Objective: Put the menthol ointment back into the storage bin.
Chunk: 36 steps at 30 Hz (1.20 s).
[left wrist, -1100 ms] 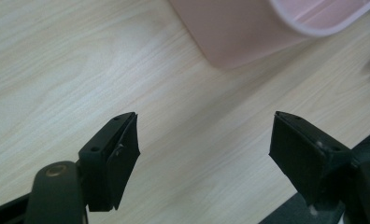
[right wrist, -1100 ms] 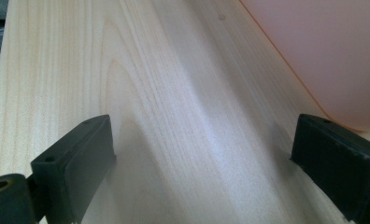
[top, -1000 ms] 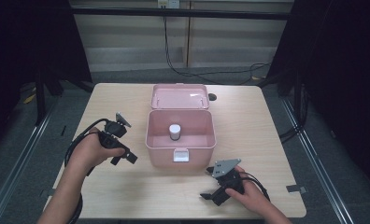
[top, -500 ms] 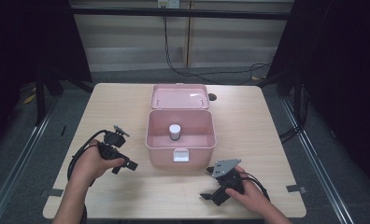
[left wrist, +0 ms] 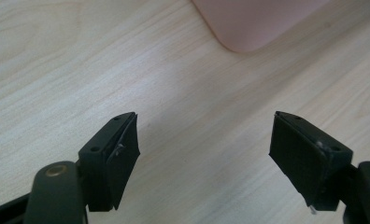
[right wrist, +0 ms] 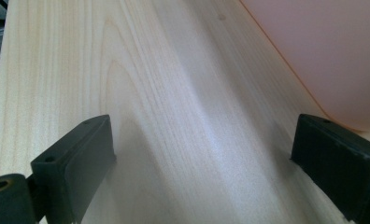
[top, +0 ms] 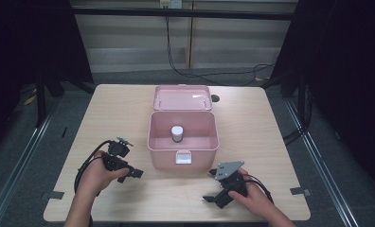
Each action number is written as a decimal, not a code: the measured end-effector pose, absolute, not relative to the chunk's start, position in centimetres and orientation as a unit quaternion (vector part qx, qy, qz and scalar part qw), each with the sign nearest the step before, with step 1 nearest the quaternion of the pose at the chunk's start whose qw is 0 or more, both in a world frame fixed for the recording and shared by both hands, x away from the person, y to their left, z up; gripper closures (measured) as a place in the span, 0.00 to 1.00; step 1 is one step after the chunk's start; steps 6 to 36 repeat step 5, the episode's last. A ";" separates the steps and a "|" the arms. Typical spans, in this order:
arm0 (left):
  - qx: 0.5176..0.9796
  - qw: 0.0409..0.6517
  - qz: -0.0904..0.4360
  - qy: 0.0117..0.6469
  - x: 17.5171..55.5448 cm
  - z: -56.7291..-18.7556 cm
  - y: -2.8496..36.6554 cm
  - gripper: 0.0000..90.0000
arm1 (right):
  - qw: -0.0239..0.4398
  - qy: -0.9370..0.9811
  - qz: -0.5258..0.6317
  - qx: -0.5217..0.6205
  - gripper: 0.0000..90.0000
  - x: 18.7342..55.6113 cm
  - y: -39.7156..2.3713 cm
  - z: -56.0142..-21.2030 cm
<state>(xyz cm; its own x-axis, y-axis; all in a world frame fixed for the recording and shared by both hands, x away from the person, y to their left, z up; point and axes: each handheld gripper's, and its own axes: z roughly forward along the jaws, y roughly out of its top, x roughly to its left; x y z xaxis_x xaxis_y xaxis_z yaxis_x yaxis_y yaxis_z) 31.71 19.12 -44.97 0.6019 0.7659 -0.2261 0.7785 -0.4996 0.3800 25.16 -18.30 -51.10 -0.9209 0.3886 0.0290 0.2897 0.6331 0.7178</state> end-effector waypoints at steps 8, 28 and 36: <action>0.867 0.221 -0.014 0.446 31.6 -45.7 19.4 0.26 | 0.064 0.901 0.385 0.188 0.06 25.2 -18.3 -51.1; 0.867 0.221 -0.014 0.446 31.6 -45.7 19.4 0.26 | 0.064 0.901 0.385 0.188 0.06 25.2 -18.3 -51.1; 0.867 0.221 -0.014 0.446 31.6 -45.7 19.4 0.26 | 0.064 0.901 0.385 0.188 0.06 25.2 -18.3 -51.1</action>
